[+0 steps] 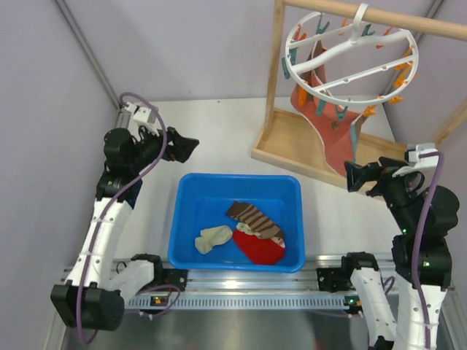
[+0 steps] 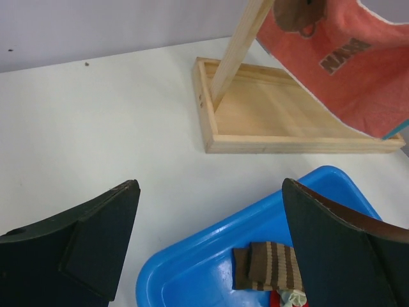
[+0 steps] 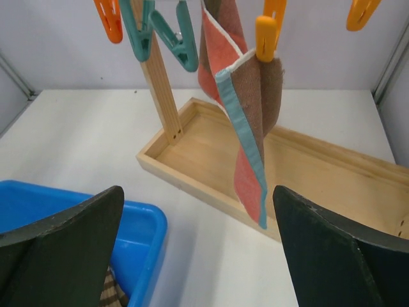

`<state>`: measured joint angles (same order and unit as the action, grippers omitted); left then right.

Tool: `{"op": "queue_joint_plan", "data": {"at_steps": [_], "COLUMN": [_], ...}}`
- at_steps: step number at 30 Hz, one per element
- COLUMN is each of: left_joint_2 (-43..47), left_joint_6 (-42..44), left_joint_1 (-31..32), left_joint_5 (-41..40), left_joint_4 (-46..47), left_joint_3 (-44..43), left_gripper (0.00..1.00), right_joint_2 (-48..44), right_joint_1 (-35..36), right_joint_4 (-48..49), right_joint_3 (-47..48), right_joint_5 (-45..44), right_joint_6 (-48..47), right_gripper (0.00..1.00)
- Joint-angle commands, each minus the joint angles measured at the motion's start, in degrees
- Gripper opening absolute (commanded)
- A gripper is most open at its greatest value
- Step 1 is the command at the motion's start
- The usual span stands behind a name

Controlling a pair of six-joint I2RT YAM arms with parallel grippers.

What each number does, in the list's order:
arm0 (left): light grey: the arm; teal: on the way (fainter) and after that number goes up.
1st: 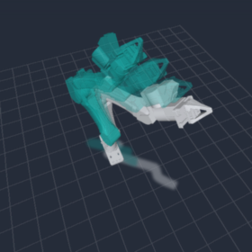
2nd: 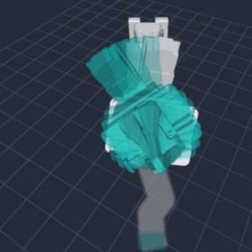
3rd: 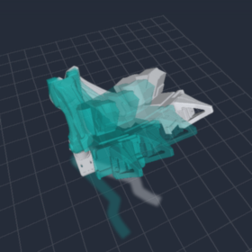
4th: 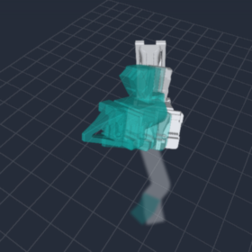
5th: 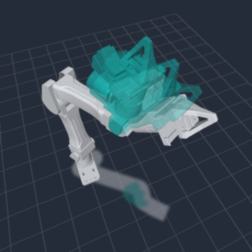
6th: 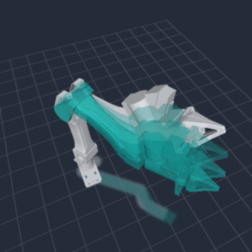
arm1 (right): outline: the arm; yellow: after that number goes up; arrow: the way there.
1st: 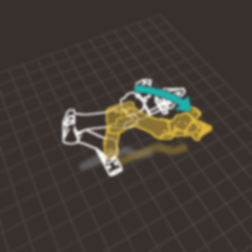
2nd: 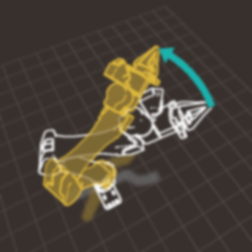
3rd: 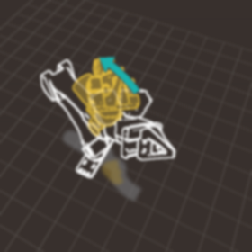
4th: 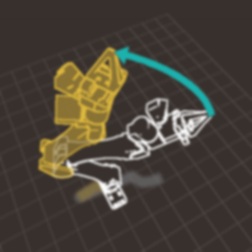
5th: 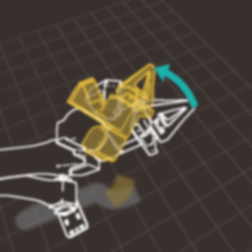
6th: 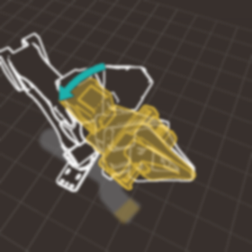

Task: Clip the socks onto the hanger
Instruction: Open the clamp at the hanger.

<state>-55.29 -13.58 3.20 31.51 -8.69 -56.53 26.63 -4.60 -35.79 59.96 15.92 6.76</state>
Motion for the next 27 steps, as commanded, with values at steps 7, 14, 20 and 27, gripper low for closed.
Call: {"op": "queue_joint_plan", "data": {"at_steps": [7,14,20,27], "left_joint_2": [-6.0,-12.0,-27.8,-45.7], "left_joint_6": [-3.6,-4.0,-5.6,-3.8], "left_joint_1": [11.0,29.6,41.8,48.5], "left_joint_5": [6.1,5.9,4.7,-5.9], "left_joint_4": [18.3,42.2,60.1,70.9], "left_joint_3": [-2.7,-0.9,-8.6,-20.4], "left_gripper": [0.97,0.92,0.81,0.74], "right_joint_2": [3.8,6.8,7.6,10.1], "right_joint_1": [-1.4,-1.4,-2.0,-3.7], "right_joint_4": [10.3,9.7,7.4,6.1], "right_joint_3": [3.9,7.1,10.5,16.8], "right_joint_5": [0.2,-0.4,-1.6,-2.2], "right_joint_6": [0.3,-1.5,-1.8,-0.2], "right_gripper": [0.96,0.89,0.81,0.74]}}
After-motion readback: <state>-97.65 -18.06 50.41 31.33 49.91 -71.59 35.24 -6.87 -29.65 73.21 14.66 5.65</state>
